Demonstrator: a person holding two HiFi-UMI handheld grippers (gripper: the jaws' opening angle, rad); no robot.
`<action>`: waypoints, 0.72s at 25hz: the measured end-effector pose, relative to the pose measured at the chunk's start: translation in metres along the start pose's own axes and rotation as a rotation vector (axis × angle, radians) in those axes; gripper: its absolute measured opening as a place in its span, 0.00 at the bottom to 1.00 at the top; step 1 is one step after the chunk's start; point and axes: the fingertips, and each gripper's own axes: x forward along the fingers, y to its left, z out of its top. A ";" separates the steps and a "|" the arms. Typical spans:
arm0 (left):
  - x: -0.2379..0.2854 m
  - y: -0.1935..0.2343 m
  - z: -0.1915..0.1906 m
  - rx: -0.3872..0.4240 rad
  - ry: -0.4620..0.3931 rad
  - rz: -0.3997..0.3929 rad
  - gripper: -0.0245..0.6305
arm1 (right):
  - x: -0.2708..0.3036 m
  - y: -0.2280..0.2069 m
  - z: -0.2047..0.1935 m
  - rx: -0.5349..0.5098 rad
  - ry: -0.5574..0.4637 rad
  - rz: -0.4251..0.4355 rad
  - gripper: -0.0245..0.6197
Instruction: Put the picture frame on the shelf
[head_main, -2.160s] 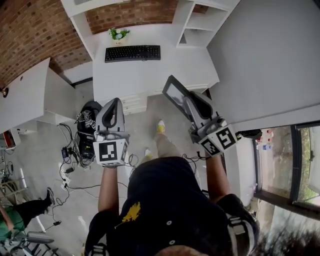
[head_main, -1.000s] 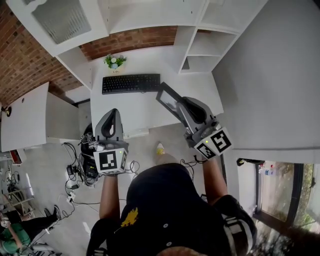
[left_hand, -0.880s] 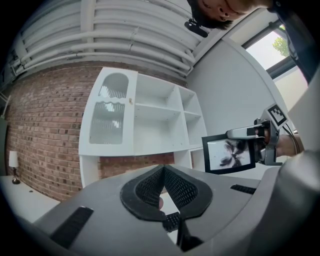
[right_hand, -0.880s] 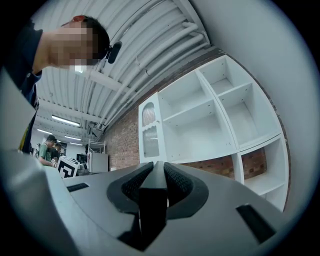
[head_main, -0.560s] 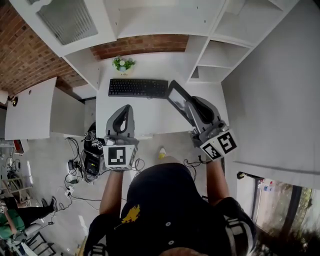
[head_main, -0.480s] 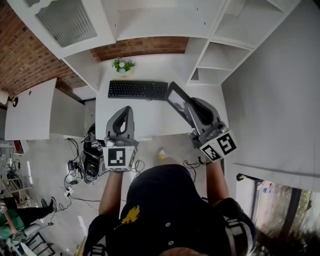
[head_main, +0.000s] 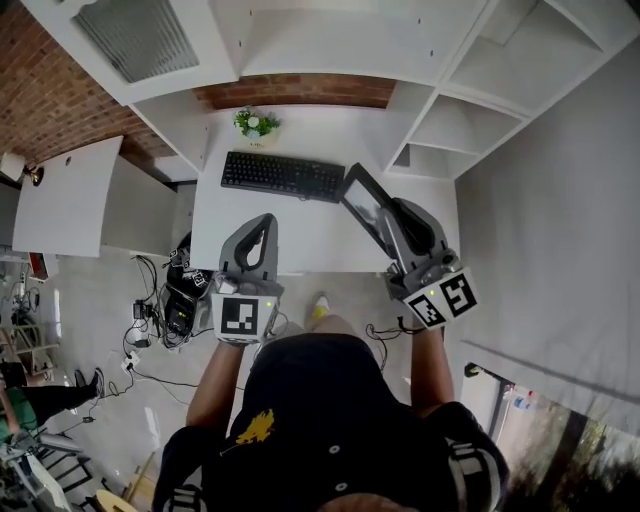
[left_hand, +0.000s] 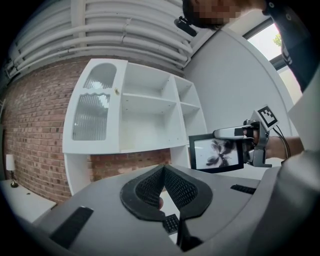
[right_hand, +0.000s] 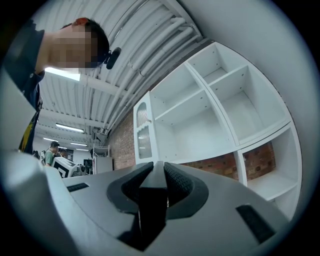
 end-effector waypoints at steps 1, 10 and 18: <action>0.000 0.002 -0.002 0.001 0.010 0.006 0.07 | 0.001 -0.002 -0.001 0.005 0.001 0.001 0.14; 0.004 0.028 -0.002 0.013 0.008 0.037 0.07 | 0.009 0.000 -0.003 -0.006 0.010 0.013 0.14; 0.018 0.051 0.001 0.028 -0.014 -0.006 0.07 | 0.031 0.004 0.003 -0.040 0.020 -0.013 0.14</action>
